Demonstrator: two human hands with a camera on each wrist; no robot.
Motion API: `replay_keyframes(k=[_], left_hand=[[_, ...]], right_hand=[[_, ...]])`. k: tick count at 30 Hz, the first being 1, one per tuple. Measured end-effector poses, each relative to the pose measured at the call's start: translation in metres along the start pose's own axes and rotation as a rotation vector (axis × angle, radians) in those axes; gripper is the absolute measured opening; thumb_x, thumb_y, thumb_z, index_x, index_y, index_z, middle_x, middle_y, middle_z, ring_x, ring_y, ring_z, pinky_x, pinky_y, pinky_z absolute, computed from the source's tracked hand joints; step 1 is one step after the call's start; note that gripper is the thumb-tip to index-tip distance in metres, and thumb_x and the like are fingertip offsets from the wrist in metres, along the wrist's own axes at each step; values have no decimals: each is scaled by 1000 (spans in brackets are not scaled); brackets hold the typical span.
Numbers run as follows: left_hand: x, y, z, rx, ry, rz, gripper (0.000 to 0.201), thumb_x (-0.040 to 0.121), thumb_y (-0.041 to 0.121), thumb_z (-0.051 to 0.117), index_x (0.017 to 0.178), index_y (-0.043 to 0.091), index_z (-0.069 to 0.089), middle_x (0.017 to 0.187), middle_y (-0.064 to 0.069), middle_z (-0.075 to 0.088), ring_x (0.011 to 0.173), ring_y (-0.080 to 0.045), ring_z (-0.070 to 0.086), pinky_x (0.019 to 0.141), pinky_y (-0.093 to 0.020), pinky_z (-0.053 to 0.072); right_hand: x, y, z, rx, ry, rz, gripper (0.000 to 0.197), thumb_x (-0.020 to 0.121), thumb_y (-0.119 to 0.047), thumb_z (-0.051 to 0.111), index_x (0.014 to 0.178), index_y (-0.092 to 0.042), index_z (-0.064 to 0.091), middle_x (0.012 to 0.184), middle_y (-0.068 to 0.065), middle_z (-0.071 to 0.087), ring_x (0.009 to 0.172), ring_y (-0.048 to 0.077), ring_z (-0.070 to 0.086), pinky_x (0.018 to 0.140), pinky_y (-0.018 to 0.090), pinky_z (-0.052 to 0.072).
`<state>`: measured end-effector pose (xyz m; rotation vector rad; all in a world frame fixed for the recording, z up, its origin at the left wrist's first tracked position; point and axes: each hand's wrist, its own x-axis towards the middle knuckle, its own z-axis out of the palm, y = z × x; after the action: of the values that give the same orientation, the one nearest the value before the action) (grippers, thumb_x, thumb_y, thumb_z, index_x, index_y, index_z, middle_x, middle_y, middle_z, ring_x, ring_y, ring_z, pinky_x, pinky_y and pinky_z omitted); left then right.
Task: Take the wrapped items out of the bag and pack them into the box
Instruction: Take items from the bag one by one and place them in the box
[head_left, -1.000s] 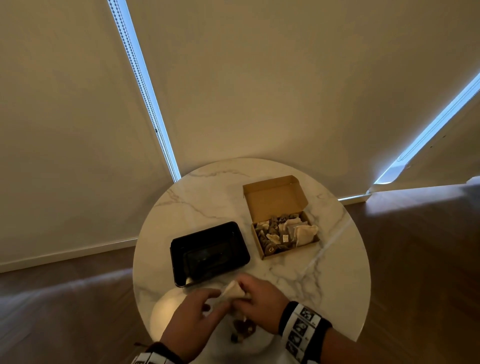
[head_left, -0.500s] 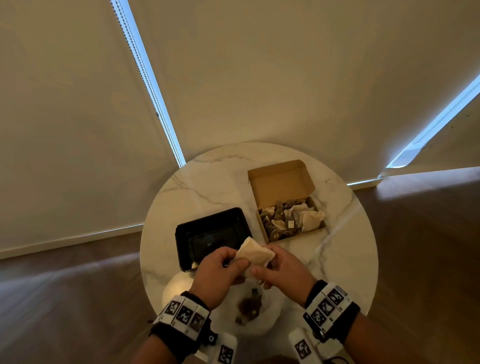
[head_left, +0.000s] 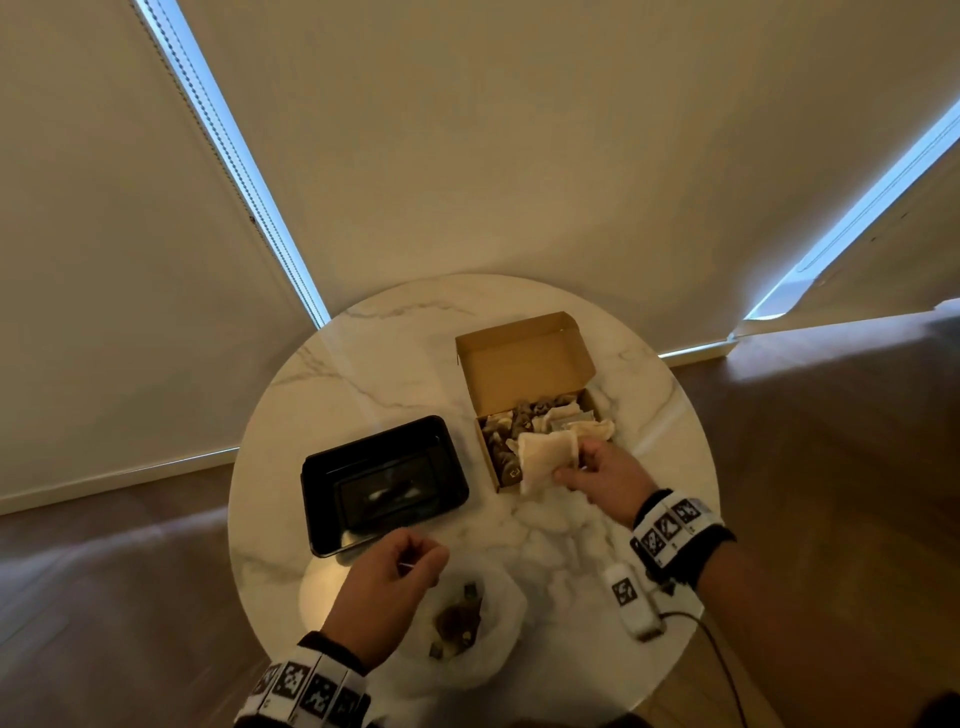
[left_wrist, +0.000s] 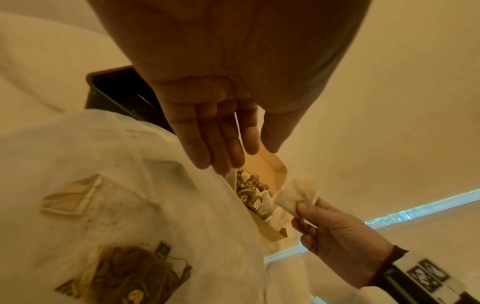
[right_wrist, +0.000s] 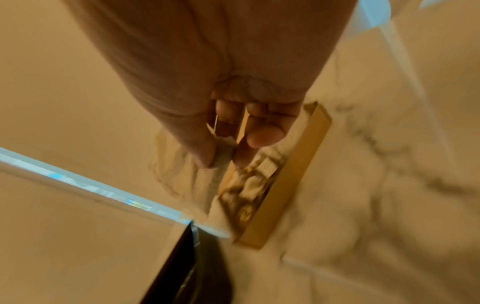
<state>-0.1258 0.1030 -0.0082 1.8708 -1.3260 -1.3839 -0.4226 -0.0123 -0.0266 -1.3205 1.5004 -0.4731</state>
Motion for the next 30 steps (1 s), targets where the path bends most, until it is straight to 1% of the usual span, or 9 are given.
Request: replay_keyframes(k=[1, 3, 4, 7, 12, 19, 22, 27, 30], left_hand=[[-3, -3, -3, -10, 13, -14, 10, 96, 35, 69, 95, 25, 71, 90, 0, 75, 82, -10, 72, 80, -32, 59], [-7, -10, -7, -35, 39, -40, 9, 95, 33, 70, 94, 25, 73, 91, 1, 76, 82, -13, 73, 80, -35, 59], [-10, -13, -8, -44, 49, -54, 9, 95, 32, 70, 94, 24, 73, 91, 1, 76, 82, -14, 73, 80, -36, 59], [-17, -19, -13, -64, 77, -106, 9, 96, 28, 69, 95, 21, 73, 91, 3, 77, 81, -13, 73, 81, -37, 60], [-26, -29, -12, -52, 79, -159, 8, 95, 28, 71, 95, 21, 74, 88, 3, 77, 78, -11, 73, 84, -42, 60], [-34, -34, -4, -1, 58, -193, 6, 94, 33, 72, 95, 27, 74, 90, 9, 76, 81, -8, 72, 85, -38, 59], [-37, -35, -3, 11, 52, -195, 7, 93, 37, 72, 95, 31, 74, 91, 11, 76, 84, -10, 72, 85, -37, 58], [-45, -33, -6, 35, 65, -191, 8, 95, 36, 69, 98, 29, 72, 94, 4, 75, 87, -11, 71, 84, -32, 57], [-48, -34, -7, 44, 69, -185, 9, 96, 37, 67, 99, 30, 72, 94, 5, 75, 86, -9, 70, 82, -30, 57]], right_hand=[[10, 6, -13, -37, 15, 0, 26, 90, -13, 75, 110, -28, 68, 90, -9, 72, 83, 6, 65, 72, 19, 49], [29, 18, -35, -154, 58, -1, 26, 88, -14, 76, 109, -27, 69, 97, -3, 73, 94, 17, 67, 84, 33, 52], [37, 23, -43, -222, 71, 1, 24, 87, -14, 76, 108, -26, 68, 96, -2, 73, 95, 20, 66, 84, 36, 51], [57, 36, -58, -381, 88, 29, 21, 88, -14, 73, 105, -25, 64, 91, -6, 66, 94, 23, 65, 79, 33, 47], [77, 49, -61, -518, 98, 76, 27, 90, -20, 68, 117, -19, 65, 100, 1, 66, 97, 25, 62, 81, 34, 48], [83, 56, -57, -741, 115, 75, 29, 91, -33, 67, 118, -23, 65, 110, 13, 61, 104, 35, 61, 89, 42, 53], [84, 51, -55, -715, 99, 81, 30, 91, -32, 66, 119, -21, 67, 116, 9, 69, 107, 32, 64, 89, 38, 53], [84, 49, -52, -817, 88, 127, 50, 93, -55, 60, 127, -18, 63, 124, 8, 67, 113, 29, 62, 89, 37, 50], [87, 48, -51, -865, 93, 130, 46, 97, -50, 56, 127, -15, 63, 126, 11, 67, 115, 31, 62, 91, 38, 50]])
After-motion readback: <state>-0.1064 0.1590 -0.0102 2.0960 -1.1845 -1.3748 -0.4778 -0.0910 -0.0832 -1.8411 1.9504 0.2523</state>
